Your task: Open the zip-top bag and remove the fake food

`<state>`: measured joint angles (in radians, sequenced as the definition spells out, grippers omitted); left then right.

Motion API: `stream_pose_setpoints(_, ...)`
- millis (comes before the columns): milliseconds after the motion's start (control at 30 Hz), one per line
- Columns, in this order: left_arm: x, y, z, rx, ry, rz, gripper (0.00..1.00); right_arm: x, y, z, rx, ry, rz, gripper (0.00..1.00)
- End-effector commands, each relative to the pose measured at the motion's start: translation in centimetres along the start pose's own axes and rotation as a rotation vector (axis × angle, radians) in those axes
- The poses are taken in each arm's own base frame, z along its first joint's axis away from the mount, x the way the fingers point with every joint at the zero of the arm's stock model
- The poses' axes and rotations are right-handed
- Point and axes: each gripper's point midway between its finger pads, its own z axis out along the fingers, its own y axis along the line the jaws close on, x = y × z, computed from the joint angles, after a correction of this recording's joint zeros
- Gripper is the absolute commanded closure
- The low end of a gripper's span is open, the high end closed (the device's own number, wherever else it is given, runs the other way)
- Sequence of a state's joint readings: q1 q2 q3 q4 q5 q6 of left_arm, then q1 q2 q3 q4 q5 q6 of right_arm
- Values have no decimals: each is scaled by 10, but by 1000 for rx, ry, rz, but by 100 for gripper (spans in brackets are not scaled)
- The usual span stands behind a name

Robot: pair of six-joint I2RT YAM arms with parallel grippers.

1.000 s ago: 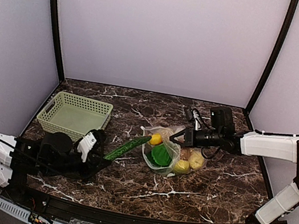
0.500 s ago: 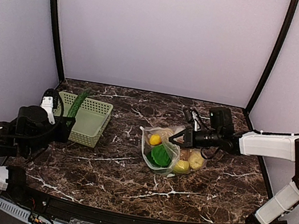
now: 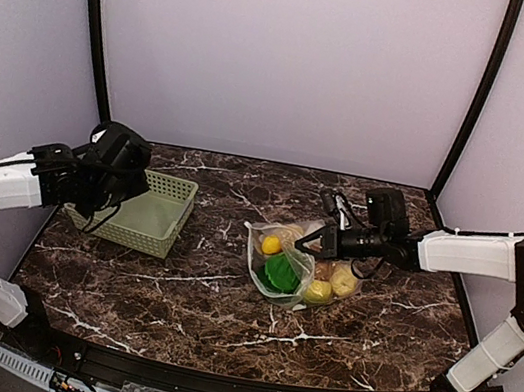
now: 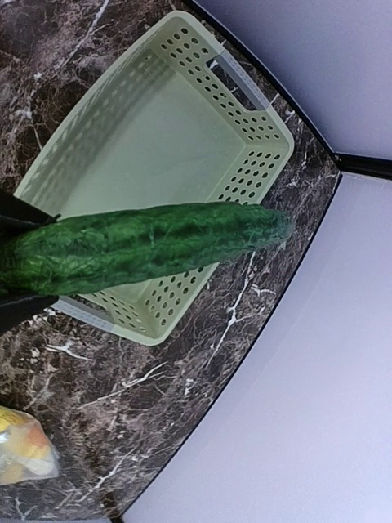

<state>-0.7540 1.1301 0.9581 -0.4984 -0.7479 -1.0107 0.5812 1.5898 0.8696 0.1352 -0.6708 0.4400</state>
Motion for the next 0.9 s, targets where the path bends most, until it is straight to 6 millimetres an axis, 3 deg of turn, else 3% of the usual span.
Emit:
stream_pose_setpoints(0, 9, 18, 15, -199, 89, -113, 99, -9, 2, 1, -19, -23, -31, 100)
stream_pose_setpoints(233, 27, 25, 47, -302, 151, -271, 99, -12, 3, 2, -25, -24, -40, 100)
stream_pose_setpoints(367, 31, 28, 61, -339, 132, -280, 99, -11, 1, 4, -25, -18, -43, 100)
stream_pose_setpoints(567, 40, 33, 96, -393, 157, -271, 99, -10, -1, 7, -30, -12, -43, 100)
stream_pose_setpoints(733, 40, 32, 121, -398, 147, -250, 91, -13, 1, 7, -37, -12, -46, 100)
stream_pose_setpoints(867, 37, 18, 142, -356, 123, -199, 85, -15, 3, 7, -42, -12, -50, 100)
